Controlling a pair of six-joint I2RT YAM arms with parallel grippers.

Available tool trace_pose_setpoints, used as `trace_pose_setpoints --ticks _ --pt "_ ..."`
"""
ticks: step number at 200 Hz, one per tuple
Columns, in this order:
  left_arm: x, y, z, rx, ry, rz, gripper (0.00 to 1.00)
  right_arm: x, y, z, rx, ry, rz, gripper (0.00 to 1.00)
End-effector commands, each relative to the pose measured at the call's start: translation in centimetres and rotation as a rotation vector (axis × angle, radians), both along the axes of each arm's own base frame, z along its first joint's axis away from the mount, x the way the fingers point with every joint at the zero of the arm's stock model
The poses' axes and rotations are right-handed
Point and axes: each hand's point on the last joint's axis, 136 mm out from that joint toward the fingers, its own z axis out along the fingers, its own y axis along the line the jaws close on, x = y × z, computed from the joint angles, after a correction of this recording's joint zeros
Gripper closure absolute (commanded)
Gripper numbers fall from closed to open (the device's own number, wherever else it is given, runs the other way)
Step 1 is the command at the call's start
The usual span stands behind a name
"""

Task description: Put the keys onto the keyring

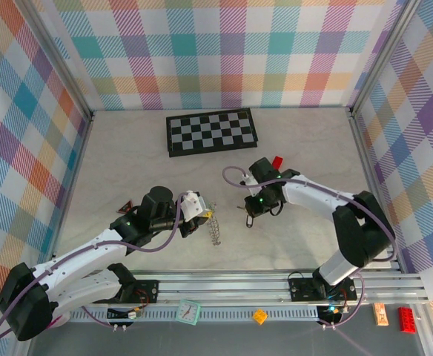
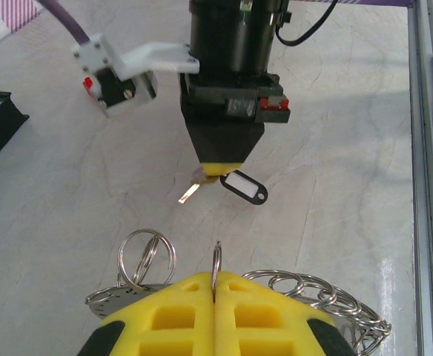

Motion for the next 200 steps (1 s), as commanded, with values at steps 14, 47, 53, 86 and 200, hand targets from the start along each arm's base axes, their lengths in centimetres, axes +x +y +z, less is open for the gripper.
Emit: trace_pose_setpoints --ticks 14,47,53,86,200 --pt "-0.1 -0.9 2.2 -0.056 -0.048 -0.031 1.00 0.2 -0.3 -0.9 -0.054 0.056 -0.045 1.00" --pt "-0.1 -0.8 2.2 -0.056 -0.050 -0.029 1.00 0.2 -0.1 -1.5 -0.053 0.073 -0.056 0.99" --pt "-0.1 -0.8 2.2 -0.055 -0.049 -0.031 1.00 0.2 -0.1 -1.7 -0.056 0.078 -0.057 0.99" --pt "-0.1 -0.9 2.1 -0.053 -0.047 -0.032 1.00 0.2 -0.2 -2.1 -0.070 0.091 -0.062 0.97" --pt "0.0 -0.7 2.1 -0.053 -0.050 -0.026 1.00 0.0 -0.6 -2.5 -0.103 0.114 -0.072 0.88"
